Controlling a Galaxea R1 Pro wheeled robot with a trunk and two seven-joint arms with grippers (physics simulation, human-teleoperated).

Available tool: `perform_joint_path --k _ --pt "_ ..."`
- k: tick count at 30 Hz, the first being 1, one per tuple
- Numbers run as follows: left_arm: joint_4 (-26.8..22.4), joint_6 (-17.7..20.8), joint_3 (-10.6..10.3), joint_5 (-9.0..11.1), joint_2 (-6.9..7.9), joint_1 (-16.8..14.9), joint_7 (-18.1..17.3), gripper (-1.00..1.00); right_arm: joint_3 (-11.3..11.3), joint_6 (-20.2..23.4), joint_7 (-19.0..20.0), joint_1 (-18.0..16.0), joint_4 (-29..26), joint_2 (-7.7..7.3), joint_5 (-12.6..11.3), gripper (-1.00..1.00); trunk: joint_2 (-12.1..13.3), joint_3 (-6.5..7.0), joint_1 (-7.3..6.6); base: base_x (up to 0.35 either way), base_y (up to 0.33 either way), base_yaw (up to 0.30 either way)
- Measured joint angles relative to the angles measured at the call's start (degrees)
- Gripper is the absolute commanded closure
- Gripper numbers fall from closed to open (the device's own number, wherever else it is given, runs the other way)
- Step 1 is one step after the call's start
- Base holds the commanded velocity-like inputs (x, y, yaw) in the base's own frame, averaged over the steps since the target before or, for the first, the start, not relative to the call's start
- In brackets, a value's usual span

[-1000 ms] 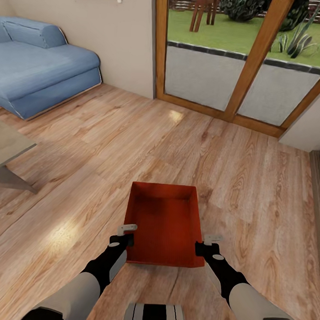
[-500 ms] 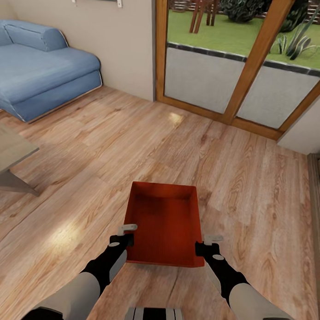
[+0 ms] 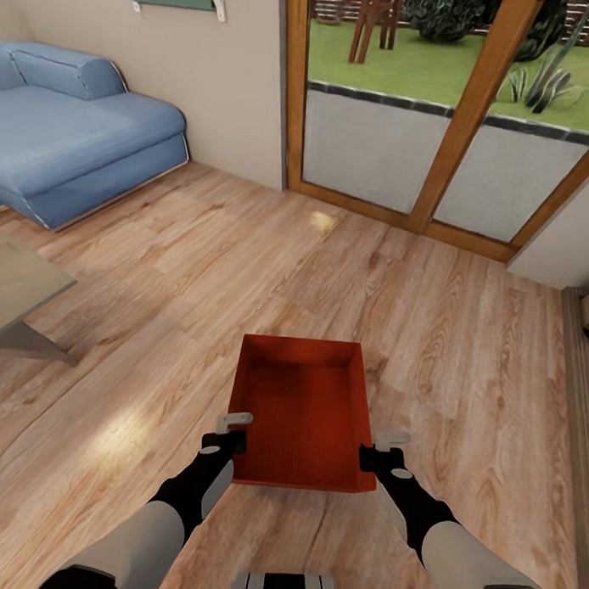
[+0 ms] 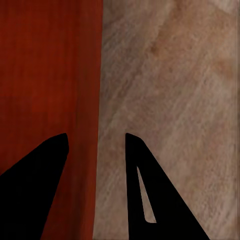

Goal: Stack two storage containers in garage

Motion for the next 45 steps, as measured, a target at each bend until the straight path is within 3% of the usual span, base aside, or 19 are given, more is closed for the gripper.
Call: perform_joint_path --k 45 --pt "-0.20 -0.07 -0.07 -0.03 0.03 0.01 0.04 1.00 -0.09 -0.29 -0.07 -0.01 0.00 0.07 0.02 1.00 18.05 8.08 -9.89 0.000 0.000 0.000"
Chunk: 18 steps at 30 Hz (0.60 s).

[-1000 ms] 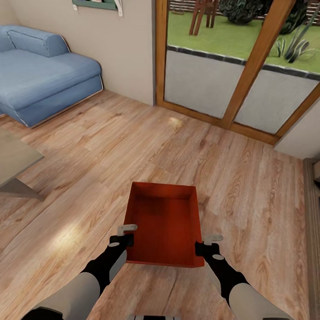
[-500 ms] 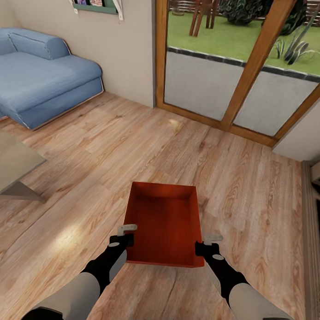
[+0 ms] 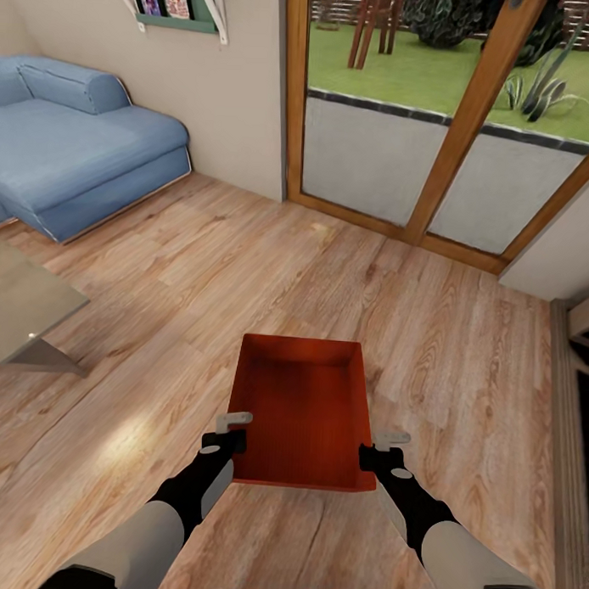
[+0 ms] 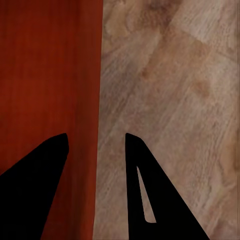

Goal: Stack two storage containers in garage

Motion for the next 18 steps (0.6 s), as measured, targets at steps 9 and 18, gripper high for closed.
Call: perform_joint_path --k 9,18 --pt "-0.05 -0.02 -0.02 -0.07 0.02 -0.01 -0.03 1.00 0.03 -0.12 -0.02 0.01 -0.02 0.01 -0.08 1.00 3.61 1.62 -1.98 0.000 0.000 0.000" --pt "0.08 -0.02 0.03 -0.18 0.00 -0.02 -0.04 1.00 0.06 -0.12 -0.02 0.02 0.03 0.00 -0.13 1.00 7.22 3.23 -3.95 0.000 0.000 0.000"
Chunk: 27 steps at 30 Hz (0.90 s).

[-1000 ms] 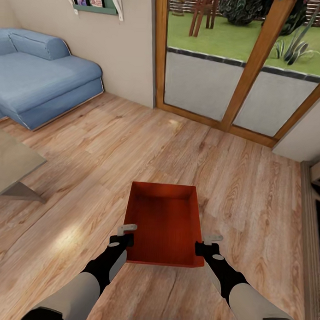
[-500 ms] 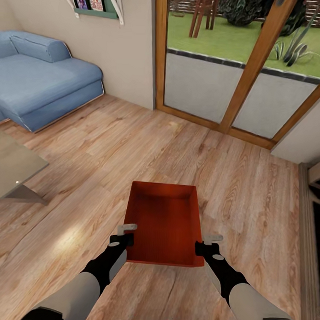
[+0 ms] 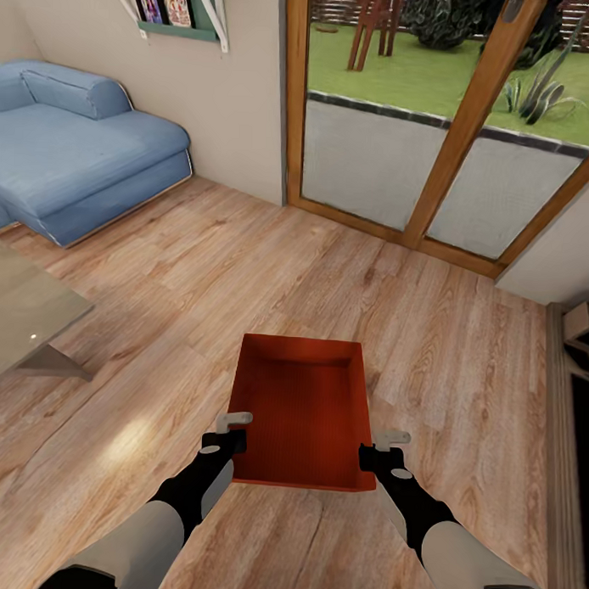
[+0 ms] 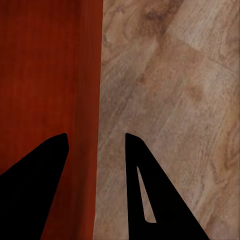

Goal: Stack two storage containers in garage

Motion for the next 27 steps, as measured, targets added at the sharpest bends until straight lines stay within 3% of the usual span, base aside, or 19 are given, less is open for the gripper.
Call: perform_joint_path --k 27 --pt "0.10 -0.01 -0.01 0.17 0.05 0.01 -0.04 1.00 0.05 0.09 -0.02 0.00 0.01 0.02 0.04 1.00 10.83 4.85 -5.93 0.000 0.000 0.000"
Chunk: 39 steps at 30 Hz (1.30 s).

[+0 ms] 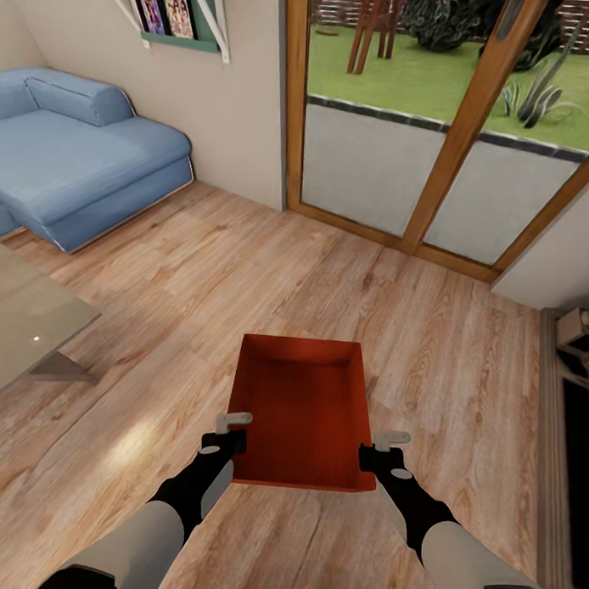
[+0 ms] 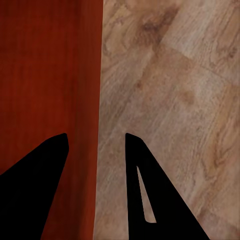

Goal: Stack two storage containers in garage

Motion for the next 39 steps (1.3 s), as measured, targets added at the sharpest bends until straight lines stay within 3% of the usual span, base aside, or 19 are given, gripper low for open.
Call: perform_joint_path --k 39 --pt "0.07 -0.02 -0.02 0.11 0.06 0.00 -0.07 1.00 0.10 0.00 -0.05 -0.01 0.02 0.02 -0.07 1.00 15.65 7.00 -8.57 0.000 0.000 0.000"
